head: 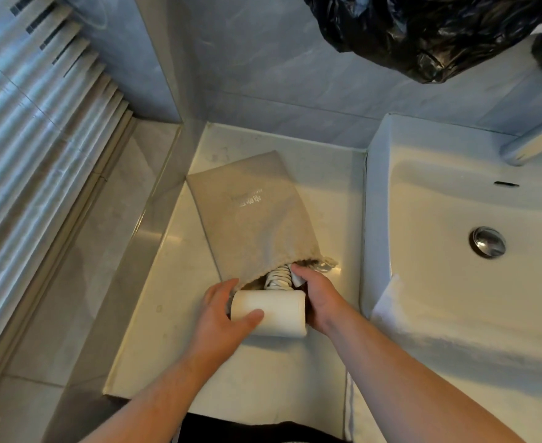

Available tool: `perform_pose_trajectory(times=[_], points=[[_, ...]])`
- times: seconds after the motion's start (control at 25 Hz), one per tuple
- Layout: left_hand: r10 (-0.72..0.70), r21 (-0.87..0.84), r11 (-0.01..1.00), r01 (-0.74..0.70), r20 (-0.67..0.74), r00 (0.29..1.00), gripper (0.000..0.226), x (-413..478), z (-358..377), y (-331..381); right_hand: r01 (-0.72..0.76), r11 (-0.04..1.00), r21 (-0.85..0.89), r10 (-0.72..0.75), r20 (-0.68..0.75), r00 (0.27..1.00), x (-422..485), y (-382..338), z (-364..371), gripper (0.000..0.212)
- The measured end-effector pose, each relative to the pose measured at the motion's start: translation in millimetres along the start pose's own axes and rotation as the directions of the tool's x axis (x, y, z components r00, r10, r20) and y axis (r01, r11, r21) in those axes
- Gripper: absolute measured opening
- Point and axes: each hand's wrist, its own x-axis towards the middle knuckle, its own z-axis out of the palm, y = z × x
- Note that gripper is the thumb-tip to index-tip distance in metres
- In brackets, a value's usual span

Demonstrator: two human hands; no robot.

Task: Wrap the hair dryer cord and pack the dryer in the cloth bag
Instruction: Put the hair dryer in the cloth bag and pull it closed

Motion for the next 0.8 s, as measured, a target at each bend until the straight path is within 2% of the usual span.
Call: perform_pose_trajectory(times=[0.04,0.12,0.24,0.32,0.4,0.52,0.56,0.64,0.68,0.72,0.8], points=[[-0.080,-0.061,0.995,0.081,0.022,0.997,0.077,-7,4,1,0.002,1.000,-0.016,-0.002,-0.007,1.000,0,0,0,0.033],[-0.163,-0.178,0.969,0.174,0.074,0.984,0.085,-10,7,1,0.017,0.999,-0.047,-0.018,-0.018,1.000,0,-1,0,0.031],[-0.166,-0.233,0.953,0.191,0.125,0.978,0.075,-1,2,5,0.157,0.974,-0.162,-0.171,-0.077,0.982,3,-1,0,0.025],[-0.149,-0.203,0.965,0.167,0.099,0.984,0.064,2,0,5,0.242,0.918,-0.314,-0.297,-0.141,0.944,3,-1,1,0.016],[-0.133,-0.170,0.975,0.143,0.071,0.989,0.057,3,1,3,0.270,0.826,-0.494,-0.378,-0.131,0.916,0,-3,2,0.022],[-0.127,-0.195,0.971,0.136,0.059,0.990,0.059,3,3,1,0.230,0.562,-0.795,-0.478,-0.086,0.874,-14,-13,-1,0.036],[-0.122,-0.206,0.970,0.131,0.055,0.991,0.064,0,5,1,0.197,0.483,-0.853,-0.554,-0.123,0.824,-17,-16,-5,0.034],[-0.115,-0.225,0.966,0.124,0.054,0.992,0.081,-5,9,1,0.201,0.438,-0.876,-0.695,-0.187,0.695,-14,-22,-15,0.023],[-0.104,-0.215,0.970,0.114,0.056,0.993,0.093,-6,13,0,0.216,0.414,-0.885,-0.706,-0.162,0.689,-10,-25,-21,0.033],[-0.093,-0.184,0.978,0.101,0.050,0.994,0.105,-7,16,-2,0.238,0.374,-0.896,-0.686,-0.095,0.721,-5,-26,-23,0.047],[-0.077,-0.141,0.987,0.081,0.039,0.996,0.113,-4,20,-4,0.291,0.325,-0.900,-0.603,0.039,0.797,8,-24,-28,0.053]])
